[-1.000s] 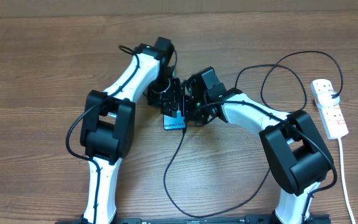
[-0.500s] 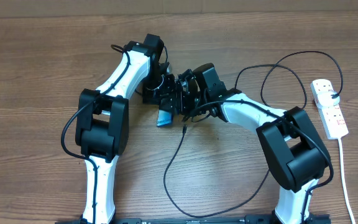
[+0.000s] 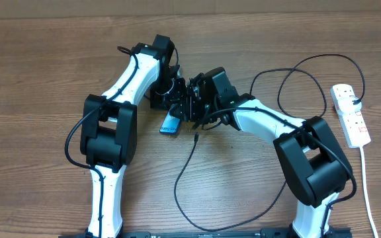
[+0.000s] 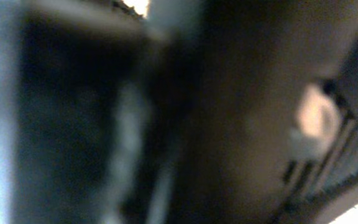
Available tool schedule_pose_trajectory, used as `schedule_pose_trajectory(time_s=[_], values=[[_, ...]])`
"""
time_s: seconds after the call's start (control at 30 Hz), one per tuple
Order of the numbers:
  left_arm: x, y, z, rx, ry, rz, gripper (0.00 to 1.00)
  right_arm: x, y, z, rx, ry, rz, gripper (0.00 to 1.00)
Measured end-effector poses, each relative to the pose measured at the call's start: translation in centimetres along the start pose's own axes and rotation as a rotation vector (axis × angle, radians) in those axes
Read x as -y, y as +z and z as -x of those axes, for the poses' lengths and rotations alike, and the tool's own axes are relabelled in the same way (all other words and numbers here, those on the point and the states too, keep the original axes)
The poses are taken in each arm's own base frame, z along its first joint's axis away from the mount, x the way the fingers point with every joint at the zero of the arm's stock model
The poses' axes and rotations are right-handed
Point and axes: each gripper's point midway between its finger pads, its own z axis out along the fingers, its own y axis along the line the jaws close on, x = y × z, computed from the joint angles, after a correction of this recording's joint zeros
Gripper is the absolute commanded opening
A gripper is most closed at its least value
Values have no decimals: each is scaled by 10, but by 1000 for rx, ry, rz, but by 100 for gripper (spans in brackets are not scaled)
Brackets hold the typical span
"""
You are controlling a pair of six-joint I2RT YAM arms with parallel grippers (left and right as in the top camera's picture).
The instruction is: Plug charger to phone and switch on socket
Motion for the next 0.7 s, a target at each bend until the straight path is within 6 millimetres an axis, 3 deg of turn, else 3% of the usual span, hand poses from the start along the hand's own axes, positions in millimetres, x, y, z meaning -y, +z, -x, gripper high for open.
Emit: schedule_pose_trajectory(time_s=[0.27,0.5,0.7], values=[[-4,-2,4,13,-13,3,95,6,14,4,122,72,-153,51],[-5,-2,6,19,-17,6,95,8,16,8,188,106,-207,35],[-5,-3,7,26,-15,7,98,11,17,10,210,115,-226,30]])
